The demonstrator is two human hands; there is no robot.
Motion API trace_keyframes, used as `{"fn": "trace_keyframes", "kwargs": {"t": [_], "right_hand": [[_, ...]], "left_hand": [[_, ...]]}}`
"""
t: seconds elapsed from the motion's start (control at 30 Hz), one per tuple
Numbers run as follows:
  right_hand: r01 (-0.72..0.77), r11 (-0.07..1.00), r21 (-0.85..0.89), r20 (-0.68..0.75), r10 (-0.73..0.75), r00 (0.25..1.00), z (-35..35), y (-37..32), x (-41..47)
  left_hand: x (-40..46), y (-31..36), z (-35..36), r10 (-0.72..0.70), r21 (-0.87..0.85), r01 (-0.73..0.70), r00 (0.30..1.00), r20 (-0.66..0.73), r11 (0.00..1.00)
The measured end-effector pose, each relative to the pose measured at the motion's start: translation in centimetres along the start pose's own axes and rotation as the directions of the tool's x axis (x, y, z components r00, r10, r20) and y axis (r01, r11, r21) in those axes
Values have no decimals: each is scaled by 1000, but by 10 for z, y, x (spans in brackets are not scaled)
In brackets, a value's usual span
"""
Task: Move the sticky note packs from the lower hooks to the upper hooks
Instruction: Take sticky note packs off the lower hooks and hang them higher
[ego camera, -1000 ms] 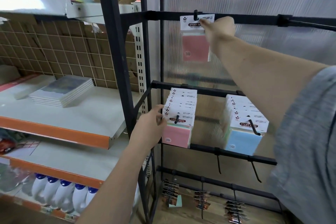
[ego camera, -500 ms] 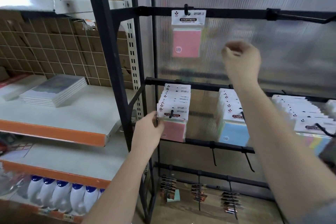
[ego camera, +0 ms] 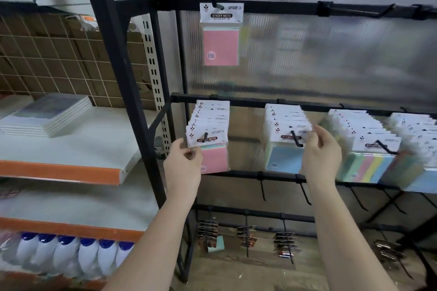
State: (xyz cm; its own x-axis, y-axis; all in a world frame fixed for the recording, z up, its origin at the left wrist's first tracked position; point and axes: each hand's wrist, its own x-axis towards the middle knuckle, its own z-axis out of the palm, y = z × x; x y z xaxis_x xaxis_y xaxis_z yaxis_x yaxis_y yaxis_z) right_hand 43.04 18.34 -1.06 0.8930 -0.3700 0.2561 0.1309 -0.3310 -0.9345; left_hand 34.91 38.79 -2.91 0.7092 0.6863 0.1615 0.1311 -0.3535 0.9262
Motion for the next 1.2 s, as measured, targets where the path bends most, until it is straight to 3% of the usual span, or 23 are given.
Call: {"fn": "trace_keyframes", "kwargs": {"t": [0.33, 0.57, 0.67, 1.0, 1.2], "right_hand": [[-119, 993, -13, 5, 119, 993, 4, 26, -7], [-168, 986, 15, -26, 168, 985, 7, 28, -5], [-186, 982, 32, 11, 186, 982, 8, 31, -4], [-4, 999, 32, 158, -1, 987, -9, 22, -14], [131, 988, -86, 305, -99, 947, -43, 5, -6]], "left_hand": [[4, -4, 6, -36, -42, 40, 996, 87, 998], [-21, -2, 2, 110, 61, -106, 992, -70, 993], [-27, 3, -4, 293, 132, -274, 943, -160, 953], [-14, 44, -11, 416, 95, -405, 885, -208, 909], [-4, 65, -4, 473, 113, -459, 853, -221, 881]]}}
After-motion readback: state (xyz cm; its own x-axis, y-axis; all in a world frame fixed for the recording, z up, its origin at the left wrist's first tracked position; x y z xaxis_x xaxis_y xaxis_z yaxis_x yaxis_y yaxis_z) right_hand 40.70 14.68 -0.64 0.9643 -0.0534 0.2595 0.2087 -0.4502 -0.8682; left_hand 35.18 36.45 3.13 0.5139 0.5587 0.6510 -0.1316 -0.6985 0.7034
